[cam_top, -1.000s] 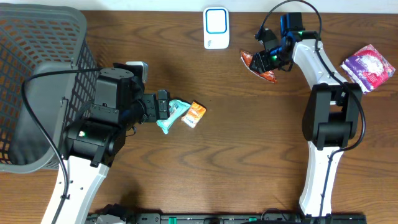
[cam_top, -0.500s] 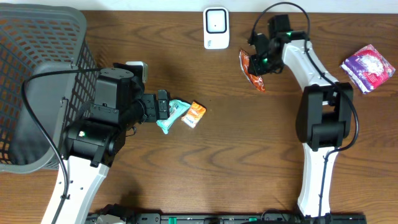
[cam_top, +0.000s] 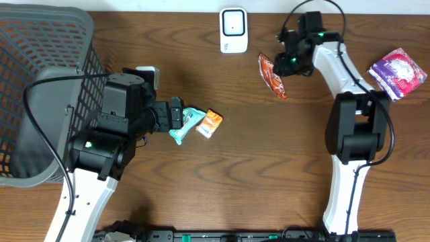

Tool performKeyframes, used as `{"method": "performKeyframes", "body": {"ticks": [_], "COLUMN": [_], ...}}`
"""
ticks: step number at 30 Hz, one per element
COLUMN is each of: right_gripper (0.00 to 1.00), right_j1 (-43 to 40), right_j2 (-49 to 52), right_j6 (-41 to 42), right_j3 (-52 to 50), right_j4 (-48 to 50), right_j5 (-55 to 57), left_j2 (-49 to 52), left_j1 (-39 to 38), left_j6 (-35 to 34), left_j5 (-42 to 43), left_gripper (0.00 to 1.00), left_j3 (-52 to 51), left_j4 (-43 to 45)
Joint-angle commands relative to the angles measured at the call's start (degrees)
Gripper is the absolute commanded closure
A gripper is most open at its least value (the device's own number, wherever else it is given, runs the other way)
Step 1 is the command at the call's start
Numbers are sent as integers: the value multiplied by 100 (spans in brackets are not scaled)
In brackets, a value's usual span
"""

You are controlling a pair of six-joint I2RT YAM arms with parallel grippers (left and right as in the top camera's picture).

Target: Scan the item barcode

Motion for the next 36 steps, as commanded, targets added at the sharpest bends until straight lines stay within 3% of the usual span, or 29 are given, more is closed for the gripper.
{"method": "performKeyframes", "body": {"ticks": [1,8,11,13,19,31,36], "right_gripper": [63,67,81,99,99,99,99], "right_j1": [-22,87,131,151,236,1244,1517], "right_j2": [-114,-76,-76,-76,-157,-907,-1145], "right_j6": [81,81,83,107,247,382,380], "right_j3": [-166,-428,-428,-428,-289,105,105], "right_j4": [15,149,166,173,179,243,297], "right_j5": [-553,-708,-789,-800,-603,2485,3010], "left_j2": [-7,-7,-7,-7,-7,-7,-7], "left_j1": [24,24,24,24,24,24,24], "left_j6": [33,33,33,33,33,33,33], "left_j5": [33,33,33,33,33,33,33], "left_gripper": [2,2,2,2,2,2,2], "left_j3": [48,48,48,48,48,48,48], "left_j4": [-2,-2,-2,-2,-2,-2,-2]}}
